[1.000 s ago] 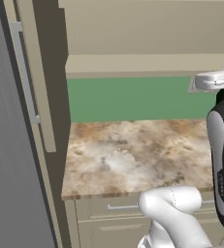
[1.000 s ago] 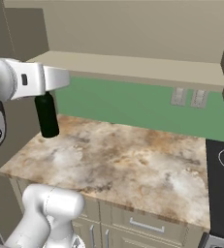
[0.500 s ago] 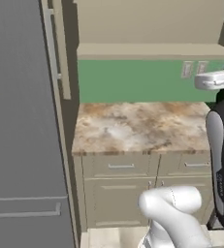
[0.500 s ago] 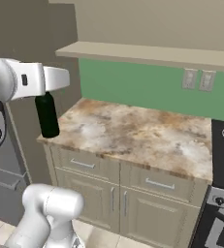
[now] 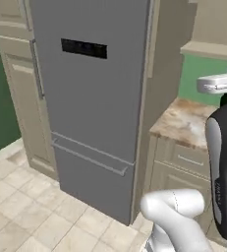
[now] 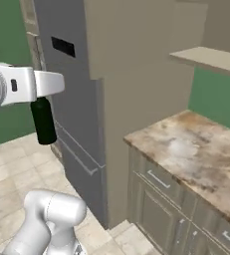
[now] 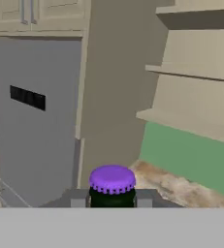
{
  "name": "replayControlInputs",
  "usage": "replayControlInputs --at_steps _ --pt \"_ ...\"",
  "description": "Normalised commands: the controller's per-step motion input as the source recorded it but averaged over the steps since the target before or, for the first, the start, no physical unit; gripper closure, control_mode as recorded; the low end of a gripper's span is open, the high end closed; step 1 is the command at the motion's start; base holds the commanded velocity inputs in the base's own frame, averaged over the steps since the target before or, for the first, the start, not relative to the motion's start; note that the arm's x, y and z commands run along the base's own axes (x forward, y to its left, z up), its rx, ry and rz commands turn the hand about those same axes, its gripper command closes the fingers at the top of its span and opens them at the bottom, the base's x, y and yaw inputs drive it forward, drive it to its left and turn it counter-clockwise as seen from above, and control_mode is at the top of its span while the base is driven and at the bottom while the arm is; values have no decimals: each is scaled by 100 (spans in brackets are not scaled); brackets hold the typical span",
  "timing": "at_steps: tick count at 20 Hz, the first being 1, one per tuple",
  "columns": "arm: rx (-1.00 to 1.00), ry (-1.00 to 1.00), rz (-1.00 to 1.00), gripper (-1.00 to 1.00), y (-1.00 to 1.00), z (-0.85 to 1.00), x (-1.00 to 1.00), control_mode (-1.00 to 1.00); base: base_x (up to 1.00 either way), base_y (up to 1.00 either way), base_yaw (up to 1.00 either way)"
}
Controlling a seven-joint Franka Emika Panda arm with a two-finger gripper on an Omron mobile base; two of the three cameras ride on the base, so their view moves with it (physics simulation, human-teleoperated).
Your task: Get the candle and the beer from the cabinet and move them to the dining counter.
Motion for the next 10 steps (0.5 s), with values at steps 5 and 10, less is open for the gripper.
replayControlInputs --at_steps 5,10 --pt "0 0 0 100 0 0 0 100 0 1 100" --pt "0 0 0 100 0 0 0 100 0 11 98"
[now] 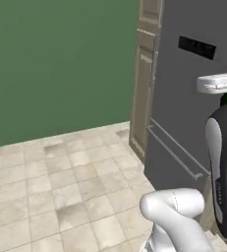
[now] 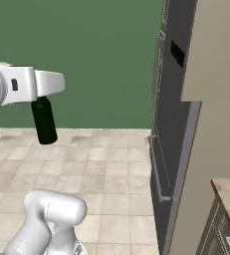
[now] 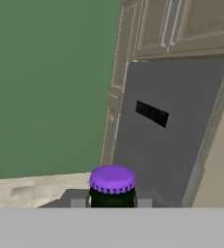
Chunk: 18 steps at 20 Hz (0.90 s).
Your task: Get the candle and the beer from the cabinet and move them to the dining counter.
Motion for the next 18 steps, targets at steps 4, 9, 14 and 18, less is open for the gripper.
replayControlInputs --at_steps 4,9,14,18 --pt "0 0 0 100 0 0 0 100 1 15 95" --pt "0 0 0 100 0 0 0 100 16 10 90" --pt "0 0 0 100 0 0 0 100 75 7 68" --pt "0 0 0 100 0 0 0 100 100 3 24"
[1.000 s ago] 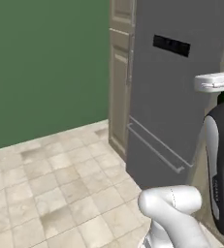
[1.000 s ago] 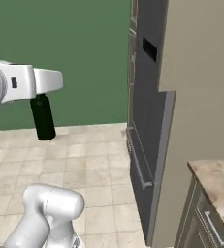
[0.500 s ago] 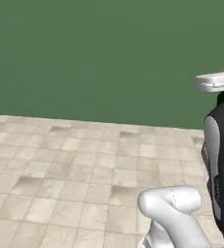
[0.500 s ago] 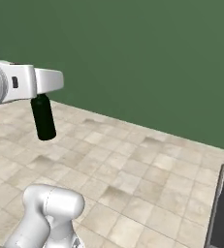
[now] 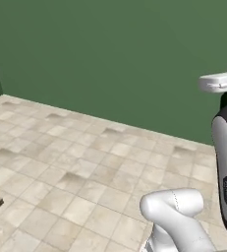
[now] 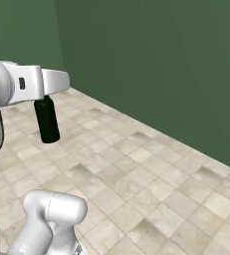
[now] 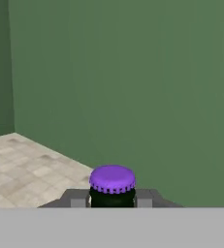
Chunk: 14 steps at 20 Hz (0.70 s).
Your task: Get the candle and the beer from the cabinet and move them to the dining counter.
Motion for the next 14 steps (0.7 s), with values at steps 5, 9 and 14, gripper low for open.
replayControlInputs --at_steps 5,9,14 --pt "0 0 0 100 0 0 0 100 100 0 9" --pt "0 0 0 100 0 0 0 100 100 0 6" --pt "0 0 0 100 0 0 0 100 100 -1 15"
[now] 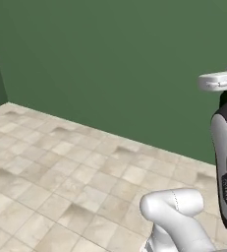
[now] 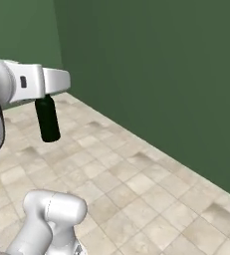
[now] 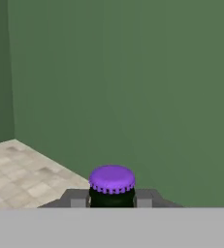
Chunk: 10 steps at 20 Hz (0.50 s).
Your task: Get the candle and the beer from the cabinet and move them to the dining counter.
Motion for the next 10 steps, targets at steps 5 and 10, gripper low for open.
replayControlInputs --at_steps 5,10 --pt "0 0 0 100 0 0 0 100 100 -1 36" --pt "0 0 0 100 0 0 0 100 100 -10 55"
